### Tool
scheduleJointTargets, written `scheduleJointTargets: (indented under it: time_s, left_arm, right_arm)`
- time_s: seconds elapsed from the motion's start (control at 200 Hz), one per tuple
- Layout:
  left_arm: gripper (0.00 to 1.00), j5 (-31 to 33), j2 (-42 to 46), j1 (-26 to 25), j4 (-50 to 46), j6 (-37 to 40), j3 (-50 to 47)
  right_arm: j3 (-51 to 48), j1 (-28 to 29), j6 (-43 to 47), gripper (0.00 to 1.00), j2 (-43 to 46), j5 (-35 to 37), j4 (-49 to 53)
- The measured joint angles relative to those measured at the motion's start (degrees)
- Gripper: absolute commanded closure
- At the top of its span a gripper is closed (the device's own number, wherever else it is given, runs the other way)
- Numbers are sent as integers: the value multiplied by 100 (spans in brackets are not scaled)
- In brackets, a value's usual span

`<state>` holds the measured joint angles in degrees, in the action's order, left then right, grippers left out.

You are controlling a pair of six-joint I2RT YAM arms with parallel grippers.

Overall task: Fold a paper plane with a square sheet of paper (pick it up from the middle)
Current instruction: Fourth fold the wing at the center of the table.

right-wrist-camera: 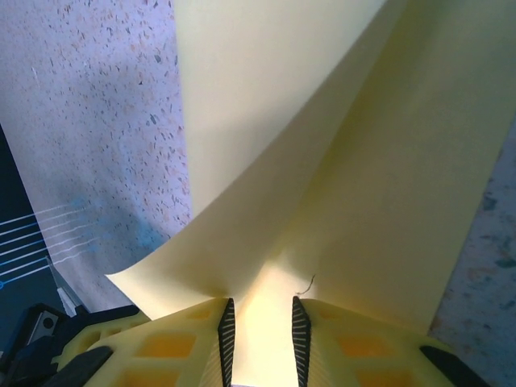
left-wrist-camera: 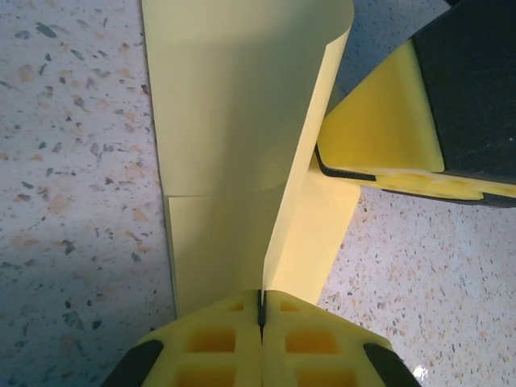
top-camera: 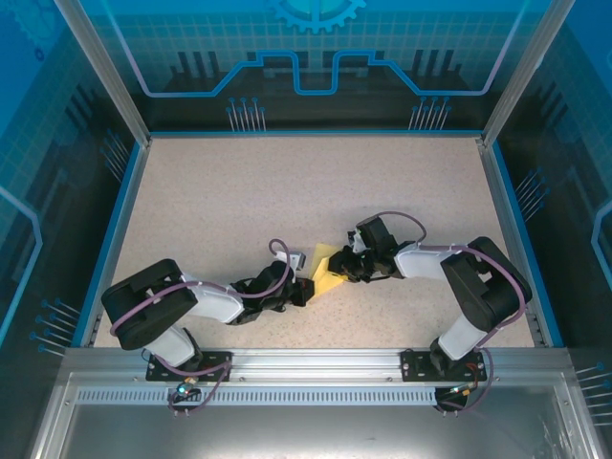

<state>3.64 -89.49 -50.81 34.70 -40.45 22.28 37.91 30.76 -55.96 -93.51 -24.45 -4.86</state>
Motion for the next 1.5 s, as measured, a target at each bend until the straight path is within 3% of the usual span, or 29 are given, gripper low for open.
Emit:
scheduleJointTargets:
  time_s: [0.68, 1.5]
  left_arm:
    - [95, 20, 0, 0, 15, -28, 0]
    - [98, 92, 0, 98, -98, -796, 0]
  right_arm:
    - [101, 13, -98, 64, -199, -48, -52]
    - [-50, 98, 267, 61, -76, -70, -470]
